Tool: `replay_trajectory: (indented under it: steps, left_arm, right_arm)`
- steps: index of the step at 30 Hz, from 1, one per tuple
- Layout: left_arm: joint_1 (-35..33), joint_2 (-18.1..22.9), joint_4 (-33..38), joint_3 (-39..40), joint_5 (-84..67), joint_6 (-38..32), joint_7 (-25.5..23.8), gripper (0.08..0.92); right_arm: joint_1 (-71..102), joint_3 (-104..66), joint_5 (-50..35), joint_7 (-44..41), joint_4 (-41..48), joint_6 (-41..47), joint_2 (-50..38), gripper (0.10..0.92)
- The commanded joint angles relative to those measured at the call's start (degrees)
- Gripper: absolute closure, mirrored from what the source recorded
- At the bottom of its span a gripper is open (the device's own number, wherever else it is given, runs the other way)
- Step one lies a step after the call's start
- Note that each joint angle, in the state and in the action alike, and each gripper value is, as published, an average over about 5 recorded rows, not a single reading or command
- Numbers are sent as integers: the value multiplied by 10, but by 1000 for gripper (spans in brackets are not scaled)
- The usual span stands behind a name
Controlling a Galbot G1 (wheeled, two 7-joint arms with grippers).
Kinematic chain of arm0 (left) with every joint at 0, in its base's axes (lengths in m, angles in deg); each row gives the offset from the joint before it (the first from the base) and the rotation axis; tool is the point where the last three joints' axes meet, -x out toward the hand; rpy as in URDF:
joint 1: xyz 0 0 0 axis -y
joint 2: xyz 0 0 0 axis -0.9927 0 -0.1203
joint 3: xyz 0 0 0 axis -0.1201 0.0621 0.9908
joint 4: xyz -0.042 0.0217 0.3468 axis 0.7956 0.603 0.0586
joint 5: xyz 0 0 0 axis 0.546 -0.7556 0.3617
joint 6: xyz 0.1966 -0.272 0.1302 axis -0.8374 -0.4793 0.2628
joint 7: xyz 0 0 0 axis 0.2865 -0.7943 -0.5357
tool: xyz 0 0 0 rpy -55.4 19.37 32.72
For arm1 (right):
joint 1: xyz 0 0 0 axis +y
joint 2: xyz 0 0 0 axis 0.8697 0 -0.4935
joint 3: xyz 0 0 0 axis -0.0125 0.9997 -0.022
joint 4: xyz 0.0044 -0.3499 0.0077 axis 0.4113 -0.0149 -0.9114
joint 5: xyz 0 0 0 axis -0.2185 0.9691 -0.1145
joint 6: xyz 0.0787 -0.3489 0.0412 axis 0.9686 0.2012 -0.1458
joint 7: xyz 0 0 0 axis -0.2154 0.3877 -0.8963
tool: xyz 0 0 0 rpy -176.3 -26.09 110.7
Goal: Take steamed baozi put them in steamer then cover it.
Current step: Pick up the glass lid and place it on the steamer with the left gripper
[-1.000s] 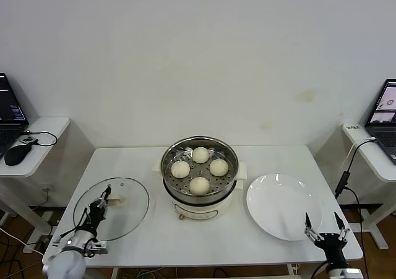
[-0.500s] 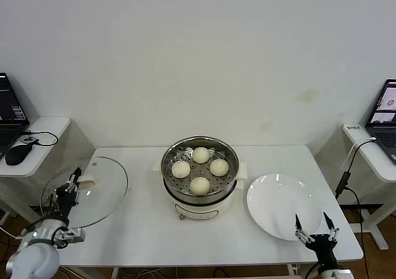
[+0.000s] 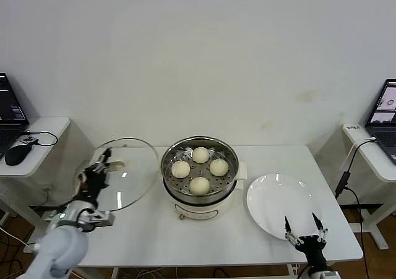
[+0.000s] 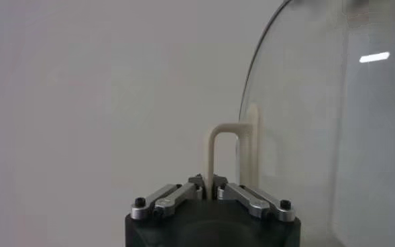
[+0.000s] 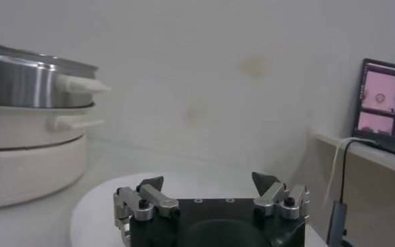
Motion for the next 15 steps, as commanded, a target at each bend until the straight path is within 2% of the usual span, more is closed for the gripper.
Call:
replay_trajectory:
  steps: [1, 9, 15]
  left_arm:
    - [173, 19, -4, 209, 54, 96, -60, 854]
    - [258, 67, -20, 290, 119, 153, -124, 854]
    - [284, 115, -45, 333, 171, 170, -155, 854]
  right_arm:
    - [0, 10, 77, 8, 3, 0, 24, 203]
    - [-10, 22, 146, 18, 22, 6, 41, 203]
    - [-12, 24, 173, 25, 18, 13, 55, 203]
